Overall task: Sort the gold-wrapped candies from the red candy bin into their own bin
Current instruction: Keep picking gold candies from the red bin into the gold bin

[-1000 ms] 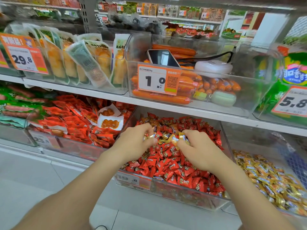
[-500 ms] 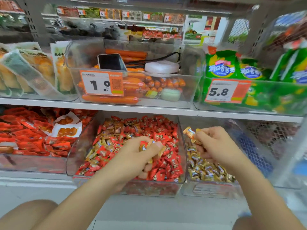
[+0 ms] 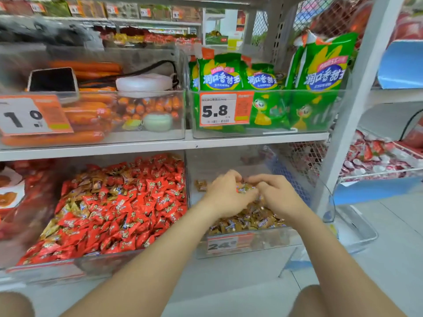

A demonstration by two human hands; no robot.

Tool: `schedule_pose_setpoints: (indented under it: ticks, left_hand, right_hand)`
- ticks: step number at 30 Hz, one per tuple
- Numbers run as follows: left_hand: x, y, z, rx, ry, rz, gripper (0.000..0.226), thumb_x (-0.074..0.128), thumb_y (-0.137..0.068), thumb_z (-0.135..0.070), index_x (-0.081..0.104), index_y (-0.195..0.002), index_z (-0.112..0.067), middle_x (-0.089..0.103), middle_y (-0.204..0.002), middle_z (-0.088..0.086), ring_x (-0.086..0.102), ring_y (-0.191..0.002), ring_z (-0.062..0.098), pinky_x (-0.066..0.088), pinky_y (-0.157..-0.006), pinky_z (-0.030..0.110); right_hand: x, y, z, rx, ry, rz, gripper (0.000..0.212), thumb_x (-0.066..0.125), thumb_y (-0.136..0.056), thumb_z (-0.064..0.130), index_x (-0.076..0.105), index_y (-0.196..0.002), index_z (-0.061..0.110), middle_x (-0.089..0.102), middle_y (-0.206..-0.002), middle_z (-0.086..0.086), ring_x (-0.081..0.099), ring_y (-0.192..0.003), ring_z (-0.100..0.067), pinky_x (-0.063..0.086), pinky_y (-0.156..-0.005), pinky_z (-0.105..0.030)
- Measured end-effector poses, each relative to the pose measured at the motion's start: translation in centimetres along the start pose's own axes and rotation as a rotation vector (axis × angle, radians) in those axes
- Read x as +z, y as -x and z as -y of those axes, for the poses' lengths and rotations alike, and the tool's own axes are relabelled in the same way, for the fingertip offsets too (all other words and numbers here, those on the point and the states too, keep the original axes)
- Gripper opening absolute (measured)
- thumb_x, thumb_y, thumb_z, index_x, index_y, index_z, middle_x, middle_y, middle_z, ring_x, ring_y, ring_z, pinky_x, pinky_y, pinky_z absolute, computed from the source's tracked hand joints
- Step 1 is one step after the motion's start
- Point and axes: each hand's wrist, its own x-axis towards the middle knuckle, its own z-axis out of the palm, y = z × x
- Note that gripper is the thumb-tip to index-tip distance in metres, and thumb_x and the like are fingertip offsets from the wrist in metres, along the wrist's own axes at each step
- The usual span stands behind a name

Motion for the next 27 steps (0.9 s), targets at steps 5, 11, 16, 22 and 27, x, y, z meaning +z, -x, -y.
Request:
schedule_pose_setpoints:
  ticks: [5, 11, 16, 22, 27]
  left_hand:
    - [-0.3, 0.0, 0.6, 0.126, -0.159, -0.026, 0.034, 0.054, -0.105, -0.045, 0.069, -0.123, -0.020, 0.072, -0.120, 0.002, 0.063, -0.116, 0.024, 0.048, -0.091, 0.033]
    - [-5.8, 6.4, 5.0, 0.432, -0.297, -0.365, 0.016, 0.049, -0.098, -0.035, 0.064, -0.093, -0.031, 0.060, -0.086, -0.011, 0.056, -0.087, 0.017, 0.047, -0.081, 0.038]
    - [-11.7, 9.9, 13.0, 0.155, -0.292, -0.559, 0.013, 0.060, -0.093, -0.030, 0.065, -0.082, -0.033, 0.059, -0.080, -0.015, 0.057, -0.081, 0.014, 0.047, -0.079, 0.039]
    - [-12.8, 12.1, 16.7, 0.088, -0.222, -0.546, 0.013, 0.061, -0.093, -0.029, 0.063, -0.081, -0.033, 0.062, -0.078, -0.016, 0.057, -0.080, 0.004, 0.051, -0.081, 0.037]
    - [-10.8, 11.5, 15.1, 0.278, -0.219, -0.398, 0.006, 0.060, -0.096, -0.029, 0.062, -0.093, -0.034, 0.055, -0.089, -0.019, 0.053, -0.090, 0.007, 0.048, -0.084, 0.033]
  right_hand:
    - [0.0, 0.5, 0.7, 0.001, 0.009, -0.146, 0.037, 0.050, -0.096, 0.011, 0.078, -0.086, 0.032, 0.078, -0.080, 0.008, 0.074, -0.082, -0.016, 0.061, -0.085, -0.044]
    - [3.2, 3.0, 6.5, -0.174, 0.063, -0.019, 0.031, 0.055, -0.095, 0.009, 0.077, -0.093, 0.032, 0.076, -0.075, 0.007, 0.072, -0.068, -0.016, 0.060, -0.067, -0.035]
    - [9.6, 5.0, 11.8, -0.397, 0.155, 0.141, 0.026, 0.056, -0.095, 0.012, 0.077, -0.096, 0.028, 0.066, -0.059, 0.006, 0.057, -0.052, -0.009, 0.039, -0.054, -0.016]
    - [15.1, 4.9, 15.2, -0.483, 0.263, 0.123, 0.030, 0.046, -0.080, 0.017, 0.072, -0.088, 0.027, 0.073, -0.084, 0.009, 0.068, -0.083, -0.016, 0.057, -0.082, -0.036]
    - [11.0, 2.1, 12.8, -0.155, 0.287, -0.199, 0.021, 0.050, -0.082, 0.015, 0.070, -0.079, 0.021, 0.071, -0.077, -0.006, 0.066, -0.080, -0.036, 0.054, -0.073, -0.037]
